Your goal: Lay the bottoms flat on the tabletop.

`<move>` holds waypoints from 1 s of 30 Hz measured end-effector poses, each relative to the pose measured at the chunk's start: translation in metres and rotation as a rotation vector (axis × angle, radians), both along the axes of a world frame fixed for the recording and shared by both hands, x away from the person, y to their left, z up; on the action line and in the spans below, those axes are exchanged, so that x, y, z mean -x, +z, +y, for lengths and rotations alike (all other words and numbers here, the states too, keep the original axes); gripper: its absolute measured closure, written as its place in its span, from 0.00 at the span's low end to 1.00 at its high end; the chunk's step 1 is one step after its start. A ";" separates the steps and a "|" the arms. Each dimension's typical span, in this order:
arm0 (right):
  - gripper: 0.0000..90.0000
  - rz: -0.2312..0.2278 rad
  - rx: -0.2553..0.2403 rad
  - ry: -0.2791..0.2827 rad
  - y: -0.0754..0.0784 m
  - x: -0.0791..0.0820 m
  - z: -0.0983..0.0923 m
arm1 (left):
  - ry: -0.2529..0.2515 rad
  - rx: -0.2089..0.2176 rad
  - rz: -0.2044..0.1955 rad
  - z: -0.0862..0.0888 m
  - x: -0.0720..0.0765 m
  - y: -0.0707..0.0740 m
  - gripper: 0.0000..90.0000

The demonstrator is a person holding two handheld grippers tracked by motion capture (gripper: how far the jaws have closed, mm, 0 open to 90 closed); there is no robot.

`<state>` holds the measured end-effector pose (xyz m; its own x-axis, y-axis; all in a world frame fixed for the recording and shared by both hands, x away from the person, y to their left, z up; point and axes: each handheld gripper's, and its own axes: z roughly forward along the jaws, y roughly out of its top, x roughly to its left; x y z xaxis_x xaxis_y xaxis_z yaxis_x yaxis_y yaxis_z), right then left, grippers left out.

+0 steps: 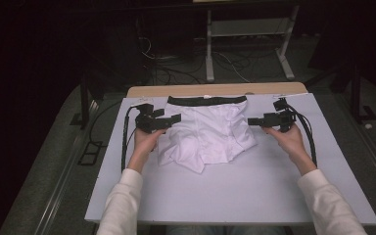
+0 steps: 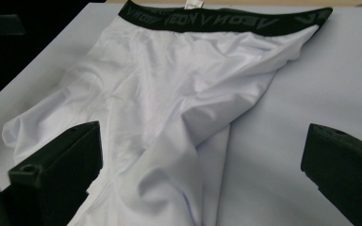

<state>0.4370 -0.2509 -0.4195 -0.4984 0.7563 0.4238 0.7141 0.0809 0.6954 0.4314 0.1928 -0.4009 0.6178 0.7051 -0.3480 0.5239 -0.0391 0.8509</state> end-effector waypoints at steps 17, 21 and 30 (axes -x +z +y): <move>0.00 0.028 0.057 0.013 -0.018 0.033 -0.001 | -0.098 -0.035 -0.023 -0.033 0.030 -0.002 0.00; 0.00 0.036 0.037 0.010 -0.020 0.037 -0.003 | -0.123 -0.039 -0.024 -0.043 0.036 -0.003 0.00; 0.00 0.050 0.052 0.021 -0.027 0.046 0.001 | -0.218 -0.097 -0.016 -0.073 0.045 -0.011 0.00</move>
